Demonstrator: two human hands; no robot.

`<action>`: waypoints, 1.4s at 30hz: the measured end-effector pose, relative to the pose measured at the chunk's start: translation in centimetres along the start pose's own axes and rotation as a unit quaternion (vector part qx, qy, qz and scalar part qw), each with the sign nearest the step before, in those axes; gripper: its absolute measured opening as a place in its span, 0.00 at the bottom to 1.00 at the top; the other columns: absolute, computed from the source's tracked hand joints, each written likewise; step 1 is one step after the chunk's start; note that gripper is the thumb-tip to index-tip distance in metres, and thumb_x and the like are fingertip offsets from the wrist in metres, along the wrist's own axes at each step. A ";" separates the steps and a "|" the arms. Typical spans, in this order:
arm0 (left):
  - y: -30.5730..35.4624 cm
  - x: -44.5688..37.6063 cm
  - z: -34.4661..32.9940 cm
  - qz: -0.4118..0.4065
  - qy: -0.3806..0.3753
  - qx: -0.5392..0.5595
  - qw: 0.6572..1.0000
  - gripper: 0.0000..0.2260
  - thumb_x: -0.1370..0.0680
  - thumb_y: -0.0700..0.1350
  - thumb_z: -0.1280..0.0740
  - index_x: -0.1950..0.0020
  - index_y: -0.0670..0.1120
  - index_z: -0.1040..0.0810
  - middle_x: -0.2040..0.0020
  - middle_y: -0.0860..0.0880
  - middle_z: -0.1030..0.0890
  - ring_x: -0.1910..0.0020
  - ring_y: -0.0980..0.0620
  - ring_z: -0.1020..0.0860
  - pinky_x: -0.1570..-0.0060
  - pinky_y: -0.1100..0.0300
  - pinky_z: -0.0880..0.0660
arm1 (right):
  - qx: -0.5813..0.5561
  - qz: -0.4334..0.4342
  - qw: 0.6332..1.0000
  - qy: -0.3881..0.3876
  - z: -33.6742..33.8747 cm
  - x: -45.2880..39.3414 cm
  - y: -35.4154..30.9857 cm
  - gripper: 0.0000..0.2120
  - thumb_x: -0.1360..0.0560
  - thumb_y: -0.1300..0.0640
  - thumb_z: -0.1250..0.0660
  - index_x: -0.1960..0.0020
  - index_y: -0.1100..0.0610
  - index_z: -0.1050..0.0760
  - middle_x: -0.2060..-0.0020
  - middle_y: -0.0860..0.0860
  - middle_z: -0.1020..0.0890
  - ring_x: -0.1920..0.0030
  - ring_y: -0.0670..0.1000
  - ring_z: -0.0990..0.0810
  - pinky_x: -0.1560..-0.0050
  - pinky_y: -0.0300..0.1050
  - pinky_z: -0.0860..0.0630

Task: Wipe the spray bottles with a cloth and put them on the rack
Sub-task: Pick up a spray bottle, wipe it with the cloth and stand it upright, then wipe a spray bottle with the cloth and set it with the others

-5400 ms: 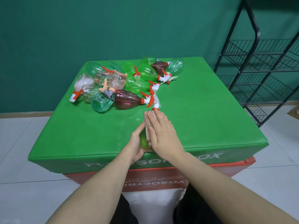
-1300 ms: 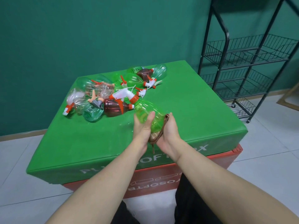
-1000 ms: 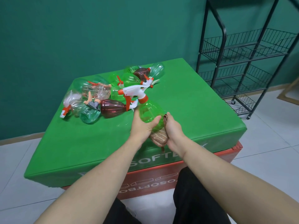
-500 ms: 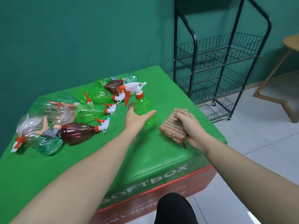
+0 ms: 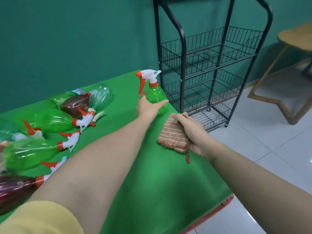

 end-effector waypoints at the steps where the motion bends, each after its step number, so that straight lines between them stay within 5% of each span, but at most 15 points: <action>1: -0.1 -0.8 -0.3 -0.004 0.005 -0.010 1.000 0.46 0.33 0.58 0.18 0.21 0.47 0.36 0.27 0.46 0.26 0.28 0.44 0.28 0.27 0.47 0.31 | -0.004 0.000 1.000 0.000 0.1 -0.6 0.0 0.25 0.26 0.52 0.24 0.37 0.61 0.31 0.47 0.61 0.19 0.53 0.59 0.15 0.54 0.57 0.16; 4: -0.5 -2.5 -0.7 -0.014 0.022 -0.034 0.999 0.49 0.35 0.62 0.18 0.21 0.49 0.36 0.25 0.47 0.28 0.26 0.43 0.30 0.26 0.45 0.32 | -0.006 0.002 1.000 0.003 0.3 -1.8 0.0 0.32 0.30 0.57 0.21 0.31 0.61 0.32 0.42 0.64 0.18 0.51 0.61 0.13 0.55 0.55 0.16; 13: -1.2 -1.8 0.7 0.006 0.020 -0.076 0.997 0.56 0.35 0.63 0.18 0.17 0.51 0.46 0.19 0.47 0.39 0.20 0.43 0.41 0.22 0.41 0.39 | -0.015 -0.006 0.999 0.042 0.8 -1.3 0.8 0.24 0.26 0.71 0.31 0.34 0.59 0.33 0.41 0.66 0.20 0.53 0.63 0.13 0.61 0.58 0.16; 23: -3.3 8.2 9.4 -0.017 -0.046 -0.103 0.993 0.19 0.18 0.52 0.31 0.28 0.50 0.27 0.25 0.48 0.32 0.27 0.49 0.30 0.28 0.53 0.37 | 0.029 -0.037 0.999 -0.003 -4.9 5.5 4.0 0.08 0.19 0.59 0.36 0.40 0.59 0.29 0.50 0.59 0.18 0.53 0.58 0.16 0.44 0.60 0.18; 27: -5.9 12.7 14.4 -0.037 -0.074 -0.174 0.981 0.18 0.17 0.49 0.32 0.28 0.48 0.26 0.27 0.49 0.30 0.42 0.55 0.25 0.47 0.68 0.30 | 0.050 -0.043 0.997 -0.032 -9.3 8.0 5.9 0.07 0.18 0.56 0.37 0.42 0.58 0.27 0.50 0.58 0.18 0.53 0.58 0.17 0.44 0.58 0.18; 32: -9.2 16.1 22.0 -0.052 -0.068 -0.250 0.964 0.17 0.19 0.48 0.30 0.30 0.49 0.24 0.31 0.50 0.27 0.37 0.50 0.25 0.41 0.59 0.28 | 0.073 -0.053 0.994 -0.054 -14.8 9.5 8.4 0.16 0.19 0.54 0.37 0.35 0.60 0.28 0.50 0.58 0.18 0.53 0.58 0.16 0.43 0.61 0.19; 36: -10.1 17.2 27.1 -0.111 -0.070 -0.402 0.906 0.21 0.20 0.52 0.30 0.27 0.53 0.27 0.26 0.51 0.28 0.26 0.48 0.33 0.24 0.46 0.38 | 0.095 -0.060 0.991 -0.074 -19.0 9.7 9.8 0.17 0.18 0.52 0.38 0.33 0.60 0.29 0.51 0.57 0.18 0.54 0.57 0.16 0.43 0.58 0.19; 42: -11.6 16.5 33.0 -0.117 -0.069 -0.631 0.764 0.35 0.24 0.65 0.31 0.20 0.59 0.39 0.20 0.51 0.37 0.21 0.49 0.41 0.22 0.37 0.51 | 0.131 -0.072 0.984 -0.096 -23.9 8.7 11.6 0.18 0.17 0.52 0.40 0.32 0.61 0.30 0.57 0.54 0.19 0.59 0.54 0.17 0.51 0.52 0.17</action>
Point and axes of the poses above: each hand's wrist, its own x-axis away from the middle knuckle, its own z-axis out of the back of the hand, y = z × x, the point moved 10 cm from there along -x, towards the middle knuckle
